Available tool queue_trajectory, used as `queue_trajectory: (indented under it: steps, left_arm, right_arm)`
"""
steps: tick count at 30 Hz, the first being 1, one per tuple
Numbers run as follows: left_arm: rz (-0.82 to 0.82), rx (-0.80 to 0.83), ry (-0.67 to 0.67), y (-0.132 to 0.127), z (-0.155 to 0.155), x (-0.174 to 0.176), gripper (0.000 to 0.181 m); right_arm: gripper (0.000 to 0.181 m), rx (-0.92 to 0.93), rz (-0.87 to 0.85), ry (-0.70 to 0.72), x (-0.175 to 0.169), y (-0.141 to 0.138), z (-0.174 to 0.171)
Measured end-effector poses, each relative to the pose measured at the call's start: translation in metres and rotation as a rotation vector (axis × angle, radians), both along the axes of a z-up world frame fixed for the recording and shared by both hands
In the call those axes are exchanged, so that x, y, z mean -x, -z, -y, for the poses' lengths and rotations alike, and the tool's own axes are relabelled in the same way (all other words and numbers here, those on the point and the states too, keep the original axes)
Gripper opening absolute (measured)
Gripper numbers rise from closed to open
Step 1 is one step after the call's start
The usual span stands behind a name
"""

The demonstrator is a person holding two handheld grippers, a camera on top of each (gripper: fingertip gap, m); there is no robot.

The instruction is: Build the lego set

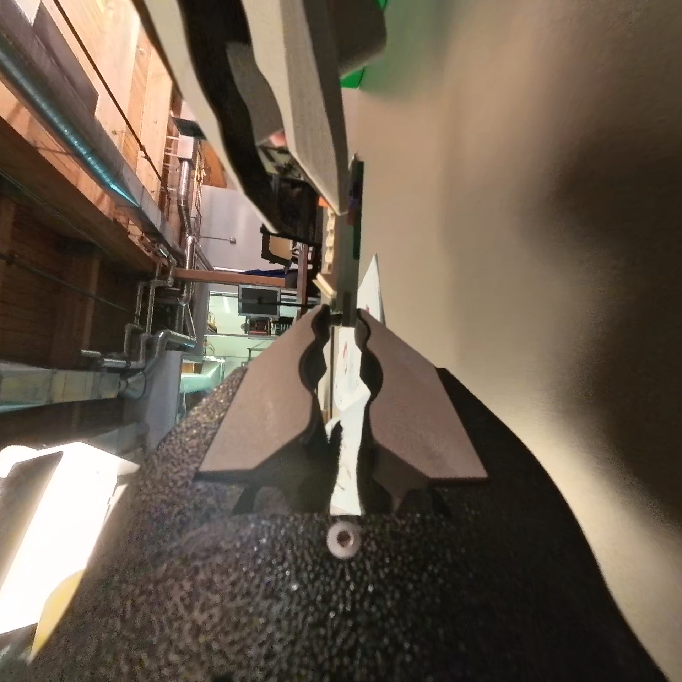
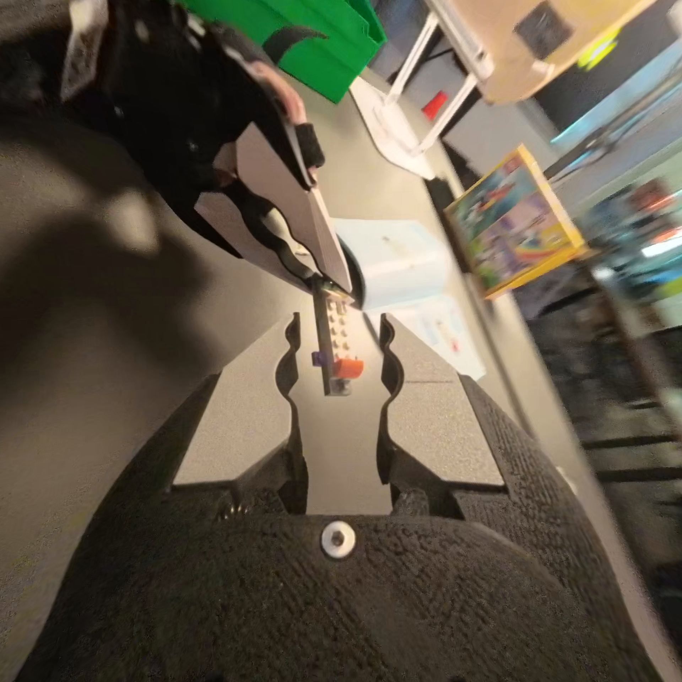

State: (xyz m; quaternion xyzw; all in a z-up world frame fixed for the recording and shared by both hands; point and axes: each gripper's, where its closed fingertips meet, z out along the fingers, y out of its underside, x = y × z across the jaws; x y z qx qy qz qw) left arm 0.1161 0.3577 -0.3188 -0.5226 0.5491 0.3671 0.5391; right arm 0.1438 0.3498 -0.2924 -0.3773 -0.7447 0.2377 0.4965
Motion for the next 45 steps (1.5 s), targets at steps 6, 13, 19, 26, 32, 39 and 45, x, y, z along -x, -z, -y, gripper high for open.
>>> queue_trajectory:
  steps: [6,13,19,26,32,39,45]
  left_arm:
    - [0.002,0.003,-0.036,-0.001,-0.003,0.008,0.01]
    - [0.013,0.007,-0.053,-0.003,-0.004,0.011,0.01]
    - [0.005,0.013,-0.048,-0.002,-0.004,0.011,0.011]
    - [0.022,0.039,-0.052,0.0,-0.004,0.01,0.01]
    - [0.061,0.085,-0.048,0.002,-0.003,0.005,0.01]
    - [0.036,0.086,-0.053,0.003,-0.003,0.004,0.009]
    - [0.027,0.098,-0.061,0.005,-0.004,0.007,0.009]
  right_arm:
    - [0.048,-0.255,0.011,0.123,0.023,0.012,-0.004]
    - [0.027,-0.534,0.045,0.201,0.027,0.017,-0.016]
    - [0.027,-0.569,0.059,0.193,0.03,0.022,-0.016]
    - [0.018,-0.578,0.07,0.19,0.031,0.027,-0.015]
    - [0.014,-0.771,0.093,0.178,0.029,0.029,-0.018]
    - [0.013,-0.847,0.085,0.154,0.029,0.03,-0.019]
    - [0.014,-0.779,0.043,0.176,0.034,0.034,-0.02]
